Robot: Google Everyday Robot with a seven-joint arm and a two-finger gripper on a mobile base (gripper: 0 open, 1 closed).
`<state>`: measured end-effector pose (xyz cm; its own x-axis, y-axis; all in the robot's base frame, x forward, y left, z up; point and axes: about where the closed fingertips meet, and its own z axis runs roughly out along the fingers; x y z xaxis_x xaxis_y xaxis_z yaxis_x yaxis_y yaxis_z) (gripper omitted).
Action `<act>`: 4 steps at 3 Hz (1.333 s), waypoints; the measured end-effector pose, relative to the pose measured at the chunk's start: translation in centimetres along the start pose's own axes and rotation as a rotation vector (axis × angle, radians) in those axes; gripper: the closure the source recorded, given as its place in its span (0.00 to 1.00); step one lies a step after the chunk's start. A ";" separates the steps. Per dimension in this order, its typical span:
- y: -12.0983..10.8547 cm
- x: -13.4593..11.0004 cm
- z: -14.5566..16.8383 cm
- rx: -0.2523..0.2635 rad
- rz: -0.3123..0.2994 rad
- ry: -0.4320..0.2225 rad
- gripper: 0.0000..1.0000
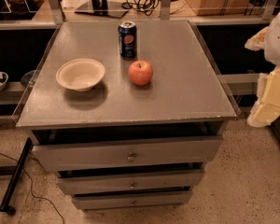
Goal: Open bottom drawer
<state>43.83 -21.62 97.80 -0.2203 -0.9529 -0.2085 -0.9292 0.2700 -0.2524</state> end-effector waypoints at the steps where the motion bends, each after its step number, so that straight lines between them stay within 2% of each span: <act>1: 0.3 0.0 0.3 -0.004 0.001 -0.004 0.00; 2: 0.9 0.1 1.1 -0.018 0.004 -0.015 0.00; 3: 1.4 -0.5 2.7 -0.066 -0.009 -0.010 0.00; 4: 1.4 -0.5 2.8 -0.066 -0.010 -0.010 0.00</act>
Offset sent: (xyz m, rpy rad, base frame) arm -0.0107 0.0037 -0.0295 0.0358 0.0453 0.0070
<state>43.47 -20.39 94.94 -0.2087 -0.9539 -0.2156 -0.9489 0.2509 -0.1913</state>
